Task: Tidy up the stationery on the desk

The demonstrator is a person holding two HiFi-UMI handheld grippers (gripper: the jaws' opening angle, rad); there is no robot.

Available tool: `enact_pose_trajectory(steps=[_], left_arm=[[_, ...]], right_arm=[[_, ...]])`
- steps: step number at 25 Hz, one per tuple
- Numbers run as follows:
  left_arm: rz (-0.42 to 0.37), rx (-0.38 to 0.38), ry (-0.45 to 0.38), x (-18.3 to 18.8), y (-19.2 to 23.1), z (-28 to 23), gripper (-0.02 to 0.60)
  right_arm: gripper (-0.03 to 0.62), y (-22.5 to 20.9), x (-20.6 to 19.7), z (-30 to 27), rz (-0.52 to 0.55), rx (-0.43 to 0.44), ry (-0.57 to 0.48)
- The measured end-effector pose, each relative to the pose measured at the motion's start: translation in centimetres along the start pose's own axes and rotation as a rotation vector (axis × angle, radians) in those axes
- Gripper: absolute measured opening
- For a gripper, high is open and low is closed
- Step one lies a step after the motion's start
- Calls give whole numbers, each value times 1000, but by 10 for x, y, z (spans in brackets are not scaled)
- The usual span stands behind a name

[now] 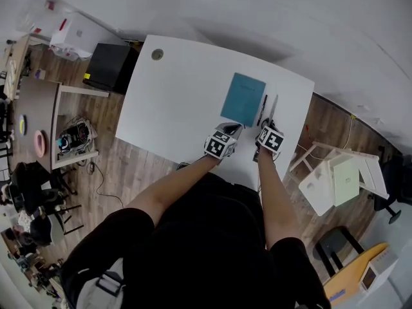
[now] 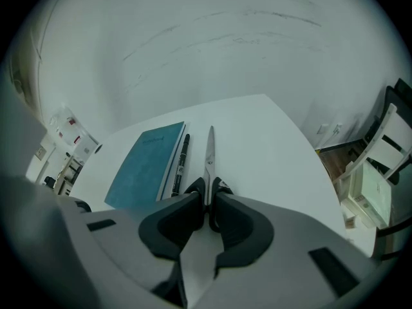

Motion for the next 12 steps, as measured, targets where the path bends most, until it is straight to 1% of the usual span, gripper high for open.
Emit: enact_pose_trajectory(steps=[5,9,12], left_arm=[[21,0,8,-3,3,1,15],[26,-18,7,-4,2,4,15],[23,-35,3,-2,3,10,15]], right_arm=[[92,1,1,2,-4,-20,-17],[114,0,5,9,-22,-20,-54],[117,2,6,19,-38,-18,-76]])
Point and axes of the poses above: the fingertips, and each gripper's own axes: z backward along the fingers, y to its left, x out of its top, the point moved 9 cm from there along z, backward along the fingers, and after that the axes turned 11 degrees about -y, right-handed, at the moved point
